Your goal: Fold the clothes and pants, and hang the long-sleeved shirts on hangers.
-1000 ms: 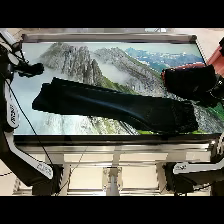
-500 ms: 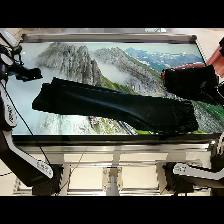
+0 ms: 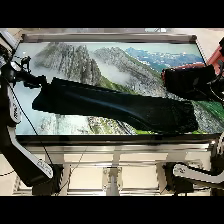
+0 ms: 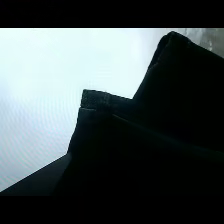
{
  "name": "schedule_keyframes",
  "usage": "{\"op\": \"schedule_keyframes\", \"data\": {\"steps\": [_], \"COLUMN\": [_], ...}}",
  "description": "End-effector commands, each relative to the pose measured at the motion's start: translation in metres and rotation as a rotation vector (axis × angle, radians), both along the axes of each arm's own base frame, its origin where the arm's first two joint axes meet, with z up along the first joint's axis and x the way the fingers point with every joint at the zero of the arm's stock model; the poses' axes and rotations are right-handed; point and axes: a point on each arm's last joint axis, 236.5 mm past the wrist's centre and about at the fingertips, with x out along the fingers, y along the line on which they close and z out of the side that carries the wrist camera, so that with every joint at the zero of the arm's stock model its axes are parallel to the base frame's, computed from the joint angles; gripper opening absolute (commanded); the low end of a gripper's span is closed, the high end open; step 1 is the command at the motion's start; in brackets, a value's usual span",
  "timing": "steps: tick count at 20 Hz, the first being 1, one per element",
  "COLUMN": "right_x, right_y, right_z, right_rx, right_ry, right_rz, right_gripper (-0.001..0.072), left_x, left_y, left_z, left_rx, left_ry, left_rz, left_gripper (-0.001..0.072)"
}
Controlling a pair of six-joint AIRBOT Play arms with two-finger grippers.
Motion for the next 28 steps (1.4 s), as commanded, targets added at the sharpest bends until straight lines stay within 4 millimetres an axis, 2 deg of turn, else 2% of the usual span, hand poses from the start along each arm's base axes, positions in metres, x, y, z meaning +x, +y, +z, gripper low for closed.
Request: {"op": "schedule_keyframes", "data": {"steps": [1,4,9,10,11,12,13,15,18,20,21,23,26,28], "right_x": [0.016,0.017,0.017,0.017,0.016,0.016,0.016,0.016,0.016,0.018,0.020,0.022,0.021,0.022], "right_y": [0.011,0.013,0.013,0.012,0.011,0.010,0.009,0.008,0.007,0.006,0.005,0.004,0.002,0.000], "right_z": [0.002,0.002,0.002,0.002,0.001,0.001,0.001,0.001,0.000,0.000,0.001,0.002,0.001,0.001], "right_rx": [-0.050,-0.050,-0.053,-0.057,-0.061,-0.065,-0.069,-0.072,-0.076,-0.081,-0.086,-0.090,-0.101,-0.110], "right_ry": [-0.044,-0.045,-0.045,-0.044,-0.043,-0.042,-0.040,-0.040,-0.039,-0.047,-0.055,-0.065,-0.063,-0.067], "right_rz": [0.042,0.049,0.048,0.048,0.047,0.047,0.047,0.047,0.047,0.047,0.050,0.050,0.056,0.054], "right_gripper": [0.0464,0.0464,0.0464,0.0464,0.0463,0.0463,0.0463,0.0463,0.0463,0.0463,0.0463,0.0463,0.0463,0.0463], "left_x": [0.004,0.012,0.006,0.007,0.009,0.011,0.016,0.031,0.053,0.063,0.067,0.071,0.063,0.064], "left_y": [0.011,0.013,0.002,0.000,-0.004,-0.006,-0.008,-0.016,-0.041,-0.060,-0.066,-0.075,-0.084,-0.098], "left_z": [-0.003,-0.003,-0.024,-0.023,-0.019,-0.013,-0.003,0.026,0.081,0.109,0.115,0.115,0.112,0.134], "left_rx": [0.042,0.051,0.031,0.033,0.037,0.049,0.065,0.089,0.115,0.118,0.109,0.078,0.095,0.092], "left_ry": [-0.013,-0.042,0.012,0.011,0.002,-0.015,-0.043,-0.117,-0.252,-0.337,-0.366,-0.386,-0.367,-0.439], "left_rz": [0.023,0.028,0.008,-0.001,-0.017,-0.040,-0.062,-0.103,-0.207,-0.276,-0.285,-0.289,-0.388,-0.479], "left_gripper": [0.0492,0.0491,0.0477,0.0410,0.0283,0.0096,0.0022,0.0022,0.0021,0.0020,0.0020,0.0021,0.0020,0.0020]}}
